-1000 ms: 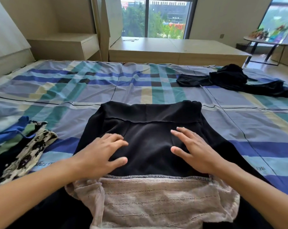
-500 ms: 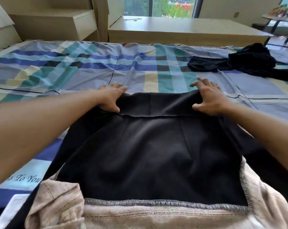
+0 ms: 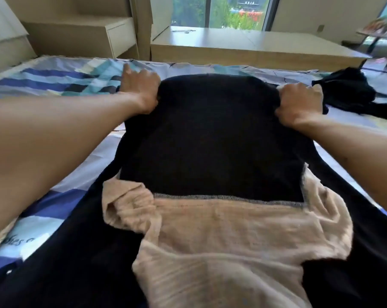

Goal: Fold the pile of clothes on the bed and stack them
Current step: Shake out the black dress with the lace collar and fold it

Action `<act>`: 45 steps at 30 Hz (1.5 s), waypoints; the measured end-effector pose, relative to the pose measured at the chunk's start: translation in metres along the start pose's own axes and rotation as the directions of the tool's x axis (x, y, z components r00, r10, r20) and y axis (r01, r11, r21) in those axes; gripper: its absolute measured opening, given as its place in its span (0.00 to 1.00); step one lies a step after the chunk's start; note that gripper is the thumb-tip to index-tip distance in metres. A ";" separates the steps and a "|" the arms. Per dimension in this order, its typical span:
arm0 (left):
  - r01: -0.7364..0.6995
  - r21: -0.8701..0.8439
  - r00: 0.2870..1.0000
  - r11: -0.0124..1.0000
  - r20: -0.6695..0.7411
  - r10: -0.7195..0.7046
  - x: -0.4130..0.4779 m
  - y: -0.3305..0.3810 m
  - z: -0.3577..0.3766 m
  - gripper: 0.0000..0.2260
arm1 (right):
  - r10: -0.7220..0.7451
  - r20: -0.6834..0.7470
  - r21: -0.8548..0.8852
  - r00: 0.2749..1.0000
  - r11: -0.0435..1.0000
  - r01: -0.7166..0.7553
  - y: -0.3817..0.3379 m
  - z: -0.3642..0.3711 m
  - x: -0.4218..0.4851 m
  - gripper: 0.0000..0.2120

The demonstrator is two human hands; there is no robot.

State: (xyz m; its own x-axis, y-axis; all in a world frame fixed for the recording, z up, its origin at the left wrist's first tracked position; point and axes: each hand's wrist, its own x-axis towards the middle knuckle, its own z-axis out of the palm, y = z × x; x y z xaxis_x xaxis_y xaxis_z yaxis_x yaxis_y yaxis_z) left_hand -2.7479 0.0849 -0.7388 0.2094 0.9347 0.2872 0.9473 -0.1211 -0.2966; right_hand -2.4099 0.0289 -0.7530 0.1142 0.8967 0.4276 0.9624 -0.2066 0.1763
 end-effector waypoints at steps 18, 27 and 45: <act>-0.599 -0.173 0.677 0.782 0.412 0.610 -0.255 -0.023 -0.056 0.25 | -0.388 0.578 0.151 0.718 0.915 0.373 0.077 -0.057 -0.234 0.20; -0.344 -0.385 0.868 0.856 0.218 0.447 -0.222 0.009 -0.053 0.14 | -0.186 0.493 0.296 0.850 0.954 0.038 0.066 -0.094 -0.203 0.27; 0.006 -0.477 0.950 0.879 0.276 0.143 -0.224 0.039 0.066 0.54 | 0.173 0.535 0.165 0.827 0.939 -0.303 0.064 0.043 -0.206 0.46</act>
State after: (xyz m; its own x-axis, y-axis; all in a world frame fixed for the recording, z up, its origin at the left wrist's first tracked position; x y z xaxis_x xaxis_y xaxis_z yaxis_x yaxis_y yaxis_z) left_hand -2.7737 -0.1068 -0.8746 0.2679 0.9632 -0.0207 0.9494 -0.2603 0.1756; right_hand -2.3612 -0.1525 -0.8677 0.3926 0.9153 -0.0898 0.9094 -0.4009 -0.1105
